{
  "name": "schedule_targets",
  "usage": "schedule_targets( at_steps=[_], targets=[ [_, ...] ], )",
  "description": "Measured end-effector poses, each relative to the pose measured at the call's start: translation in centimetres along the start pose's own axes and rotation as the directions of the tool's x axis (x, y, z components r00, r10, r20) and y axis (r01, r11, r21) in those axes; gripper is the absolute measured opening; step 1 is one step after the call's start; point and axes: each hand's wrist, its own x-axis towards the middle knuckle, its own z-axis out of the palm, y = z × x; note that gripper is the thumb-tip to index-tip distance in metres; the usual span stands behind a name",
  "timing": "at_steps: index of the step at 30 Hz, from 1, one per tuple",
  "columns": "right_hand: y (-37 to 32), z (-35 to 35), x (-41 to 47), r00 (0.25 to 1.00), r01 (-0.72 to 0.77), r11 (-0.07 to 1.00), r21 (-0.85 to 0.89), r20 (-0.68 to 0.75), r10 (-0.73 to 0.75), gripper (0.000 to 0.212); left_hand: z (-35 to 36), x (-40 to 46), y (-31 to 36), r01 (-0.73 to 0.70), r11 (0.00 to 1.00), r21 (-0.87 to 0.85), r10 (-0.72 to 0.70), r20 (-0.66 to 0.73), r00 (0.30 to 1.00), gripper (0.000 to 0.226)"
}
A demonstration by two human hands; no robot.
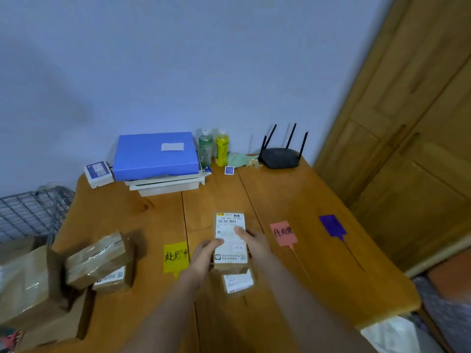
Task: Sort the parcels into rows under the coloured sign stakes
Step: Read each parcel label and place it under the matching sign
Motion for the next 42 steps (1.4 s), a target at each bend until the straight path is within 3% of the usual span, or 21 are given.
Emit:
schedule_targets(
  at_steps=[2, 7, 10, 12, 15, 18, 20, 23, 31, 35, 42],
  targets=[
    [0.2, -2.2, -0.3, 0.999, 0.005, 1.0, 0.018, -0.042, -0.005, 0.013, 2.1, 0.6, -0.4, 0.01, 1.0, 0.006, -0.011, 0.042, 0.999, 0.067],
    [1.5, -8.3, 0.3, 0.992, 0.02, 1.0, -0.004, -0.128, -0.021, 0.025, 8.6, 0.7, -1.2, 0.025, 0.998, 0.061, -0.032, 0.114, 0.993, 0.065],
    [2.4, -12.1, 1.1, 0.984, -0.001, 1.0, 0.021, -0.177, 0.005, 0.014, 13.0, 0.4, -2.1, 0.059, 0.997, 0.046, -0.063, 0.071, 0.995, 0.053],
    [3.4, -14.5, 2.1, 0.981, -0.02, 0.999, 0.036, -0.191, 0.027, 0.023, 15.8, 0.5, -2.8, 0.074, 0.995, 0.064, -0.075, 0.016, 0.997, 0.056],
    [4.6, -17.9, 3.3, 0.982, -0.071, 0.997, 0.025, -0.176, 0.074, 0.007, 19.6, 0.9, -3.9, 0.095, 0.994, 0.062, -0.092, -0.056, 0.994, 0.043],
    [6.0, -20.9, 4.7, 0.982, -0.131, 0.991, -0.008, -0.14, 0.129, 0.005, 22.7, 1.4, -5.1, 0.126, 0.988, 0.085, -0.115, -0.125, 0.986, 0.035],
    [6.8, -22.3, 5.4, 0.98, -0.17, 0.984, -0.05, -0.115, 0.163, 0.022, 24.5, 1.5, -5.7, 0.154, 0.984, 0.085, -0.139, -0.157, 0.978, 0.026],
    [7.5, -23.8, 6.2, 0.976, -0.215, 0.97, -0.117, -0.07, 0.208, 0.031, 26.4, 1.8, -6.4, 0.199, 0.975, 0.095, -0.178, -0.196, 0.964, 0.026],
    [7.7, -25.8, 7.7, 0.94, -0.326, 0.913, -0.247, 0.02, 0.341, 0.018, 28.4, 3.9, -6.8, 0.298, 0.94, 0.169, -0.281, -0.117, 0.953, 0.037],
    [7.9, -26.4, 8.1, 0.929, -0.327, 0.899, -0.29, 0.074, 0.362, 0.034, 28.7, 4.5, -6.8, 0.318, 0.924, 0.21, -0.307, -0.085, 0.948, 0.035],
    [7.6, -27.0, 8.3, 0.913, -0.339, 0.878, -0.337, 0.106, 0.393, 0.038, 28.7, 4.5, -6.0, 0.323, 0.903, 0.283, -0.315, -0.075, 0.946, 0.043]
  ],
)
